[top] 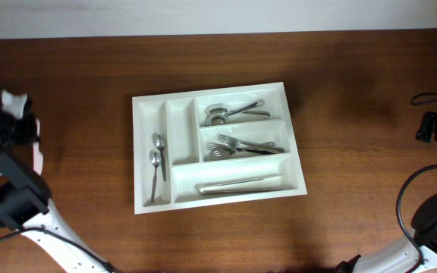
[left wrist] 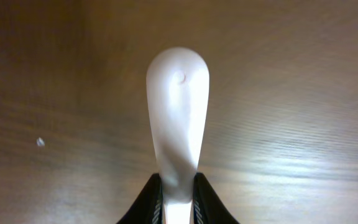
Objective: Pack container
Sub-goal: 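Lift the white knife and carry it right over the tray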
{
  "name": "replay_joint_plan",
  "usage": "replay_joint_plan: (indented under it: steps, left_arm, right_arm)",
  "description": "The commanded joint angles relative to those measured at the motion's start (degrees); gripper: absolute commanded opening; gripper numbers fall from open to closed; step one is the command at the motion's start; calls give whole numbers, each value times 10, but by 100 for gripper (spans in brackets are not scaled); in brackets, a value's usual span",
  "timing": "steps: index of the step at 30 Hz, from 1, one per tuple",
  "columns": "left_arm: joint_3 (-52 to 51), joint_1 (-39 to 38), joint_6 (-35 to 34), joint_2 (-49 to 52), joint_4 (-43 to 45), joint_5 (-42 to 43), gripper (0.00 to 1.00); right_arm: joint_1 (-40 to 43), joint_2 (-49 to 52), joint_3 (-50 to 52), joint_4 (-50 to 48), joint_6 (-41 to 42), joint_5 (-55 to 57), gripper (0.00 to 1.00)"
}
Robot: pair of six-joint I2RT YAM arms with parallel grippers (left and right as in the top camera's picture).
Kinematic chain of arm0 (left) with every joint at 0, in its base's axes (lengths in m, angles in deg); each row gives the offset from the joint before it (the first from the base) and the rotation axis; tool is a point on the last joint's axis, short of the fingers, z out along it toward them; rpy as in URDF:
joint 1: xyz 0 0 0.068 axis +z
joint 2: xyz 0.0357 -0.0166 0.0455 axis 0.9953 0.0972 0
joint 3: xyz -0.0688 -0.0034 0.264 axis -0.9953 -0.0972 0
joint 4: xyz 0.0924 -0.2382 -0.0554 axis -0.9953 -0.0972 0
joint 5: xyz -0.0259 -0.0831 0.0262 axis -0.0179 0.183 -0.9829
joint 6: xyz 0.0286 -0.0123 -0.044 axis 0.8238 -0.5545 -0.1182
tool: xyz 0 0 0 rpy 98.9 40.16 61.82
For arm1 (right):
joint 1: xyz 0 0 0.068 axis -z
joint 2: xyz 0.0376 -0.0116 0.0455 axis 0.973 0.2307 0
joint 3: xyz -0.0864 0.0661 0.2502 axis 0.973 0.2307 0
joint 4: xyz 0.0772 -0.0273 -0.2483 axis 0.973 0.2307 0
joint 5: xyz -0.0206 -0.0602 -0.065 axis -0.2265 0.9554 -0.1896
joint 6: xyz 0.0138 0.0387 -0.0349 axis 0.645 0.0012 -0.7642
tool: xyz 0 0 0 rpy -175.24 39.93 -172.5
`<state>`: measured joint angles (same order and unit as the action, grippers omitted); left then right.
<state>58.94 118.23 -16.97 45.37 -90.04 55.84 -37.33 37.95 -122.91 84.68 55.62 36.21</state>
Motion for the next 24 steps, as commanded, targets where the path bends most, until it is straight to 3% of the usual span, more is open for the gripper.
replay_joint_plan:
  steps: [1,6,10,15,24]
  left_arm:
    - [77,-30,-69,1,-30,24,2]
    - [177,-83,-122,1,-102,30,2]
    - [228,-129,-165,1,-155,88,2]
    - [243,-184,-218,1,-181,141,2]
    - [243,-290,-277,1,-195,144,2]
  right_arm:
    - [1,-1,2,-2,1,-3,99]
    - [1,-1,2,-1,1,-3,99]
    - [1,-1,2,-1,1,-3,99]
    - [1,-1,2,-2,1,-3,99]
    - [1,-1,2,-2,1,-3,99]
